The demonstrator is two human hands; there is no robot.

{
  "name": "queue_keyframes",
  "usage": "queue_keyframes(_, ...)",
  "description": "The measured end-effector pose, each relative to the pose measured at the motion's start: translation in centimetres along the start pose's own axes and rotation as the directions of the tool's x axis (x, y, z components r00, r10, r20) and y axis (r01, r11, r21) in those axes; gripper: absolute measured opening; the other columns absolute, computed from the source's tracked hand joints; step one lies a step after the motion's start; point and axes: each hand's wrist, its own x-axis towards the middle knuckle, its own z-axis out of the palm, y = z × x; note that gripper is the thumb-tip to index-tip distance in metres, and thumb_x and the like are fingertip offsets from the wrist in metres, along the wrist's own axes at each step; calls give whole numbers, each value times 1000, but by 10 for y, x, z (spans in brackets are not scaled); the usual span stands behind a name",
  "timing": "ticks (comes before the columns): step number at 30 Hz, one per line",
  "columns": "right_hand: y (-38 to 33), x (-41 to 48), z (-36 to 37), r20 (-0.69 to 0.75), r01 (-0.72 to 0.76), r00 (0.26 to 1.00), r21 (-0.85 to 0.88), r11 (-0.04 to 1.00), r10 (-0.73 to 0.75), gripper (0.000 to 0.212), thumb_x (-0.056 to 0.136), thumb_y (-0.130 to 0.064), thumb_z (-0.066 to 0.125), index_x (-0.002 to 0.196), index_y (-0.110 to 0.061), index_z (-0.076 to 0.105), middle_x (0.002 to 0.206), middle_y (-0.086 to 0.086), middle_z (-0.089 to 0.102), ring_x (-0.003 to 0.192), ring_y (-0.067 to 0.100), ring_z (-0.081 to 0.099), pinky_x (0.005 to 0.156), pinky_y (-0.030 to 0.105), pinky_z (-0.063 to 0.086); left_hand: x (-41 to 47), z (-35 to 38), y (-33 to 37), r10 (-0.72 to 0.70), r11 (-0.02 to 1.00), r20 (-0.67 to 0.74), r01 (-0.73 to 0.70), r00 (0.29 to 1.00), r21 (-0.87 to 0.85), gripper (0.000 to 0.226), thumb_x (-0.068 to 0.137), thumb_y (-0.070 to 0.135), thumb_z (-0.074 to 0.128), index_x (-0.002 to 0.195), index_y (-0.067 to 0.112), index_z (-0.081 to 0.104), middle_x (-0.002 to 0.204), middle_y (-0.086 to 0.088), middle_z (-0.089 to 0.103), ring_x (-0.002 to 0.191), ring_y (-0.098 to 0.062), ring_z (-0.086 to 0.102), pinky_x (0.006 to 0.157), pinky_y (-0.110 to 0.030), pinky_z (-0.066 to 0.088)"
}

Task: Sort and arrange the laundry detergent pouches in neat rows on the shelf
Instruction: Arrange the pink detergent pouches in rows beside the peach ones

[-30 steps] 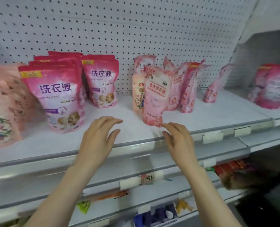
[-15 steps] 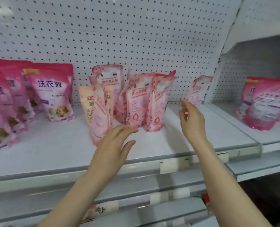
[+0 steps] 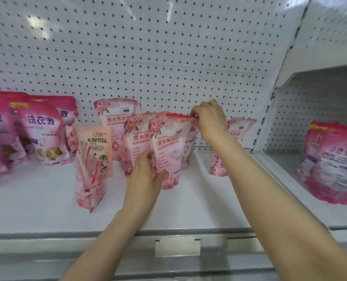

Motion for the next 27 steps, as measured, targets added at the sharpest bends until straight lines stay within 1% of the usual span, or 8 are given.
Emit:
queue_keyframes(3,-2,-9,-11,12,-37,999,47,998,36,18,91,-26,64,104,-15,70,104,5,68,106,28,50,85,36,36,8,7,4,-56,998,-59,57,997,7,59,83,26,72,126,26,32,125,0,58,106,-24,62,85,-46,52)
queue_keyframes(7,-9,-31,-23,-14,-122,992,160,980,126,13,95,-22,58,99,-11,62,101,6,61,88,30,59,76,37,46,11,8,6,-91,996,-87,90,992,-23,58,81,15,72,118,29,29,117,-2,64,95,-25,66,78,-45,51)
queue_keyframes(14,2,-74,-48,-64,-322,928,358,876,367,12,87,-24,66,87,-13,71,81,1,70,80,24,64,75,37,51,11,1,0,-34,998,-46,31,998,-50,64,80,12,72,122,33,29,128,0,56,100,-27,65,85,-52,51)
queue_keyframes(16,3,-90,-53,-46,-375,881,539,755,470,14,82,-30,72,83,-17,73,77,-6,70,77,18,66,74,35,52,9,0,-3,-4,998,-28,2,1000,-65,66,81,11,70,128,32,29,133,1,53,105,-26,64,87,-52,52)
queue_keyframes(18,1,-108,-48,67,-421,815,751,509,575,20,78,-36,78,89,-20,73,83,-7,72,81,13,69,76,32,55,4,-1,-6,29,997,-9,-30,1000,-75,69,82,10,69,134,27,28,137,-2,48,115,-26,59,91,-50,51)
queue_keyframes(20,-5,-126,-37,218,-471,767,830,299,603,22,82,-34,77,95,-17,71,89,-2,74,84,15,68,75,35,55,-5,-2,-7,61,997,-25,-62,998,-34,67,82,10,69,137,21,31,137,-7,44,119,-28,53,95,-48,49)
queue_keyframes(23,-12,-140,-22,304,-493,701,860,131,645,23,93,-31,65,97,-8,70,87,7,71,82,17,61,72,41,53,-17,-5,-3,122,992,-65,-123,990,-2,59,83,11,70,134,14,40,128,-8,45,111,-27,52,91,-45,50)
queue_keyframes(27,-6,-147,-33,315,-457,636,889,15,704,30,96,-29,61,92,0,66,100,23,71,84,20,61,90,47,54,-25,-3,12,180,972,96,-162,979,-170,52,84,21,72,130,19,48,116,3,53,94,-13,57,84,-34,53)
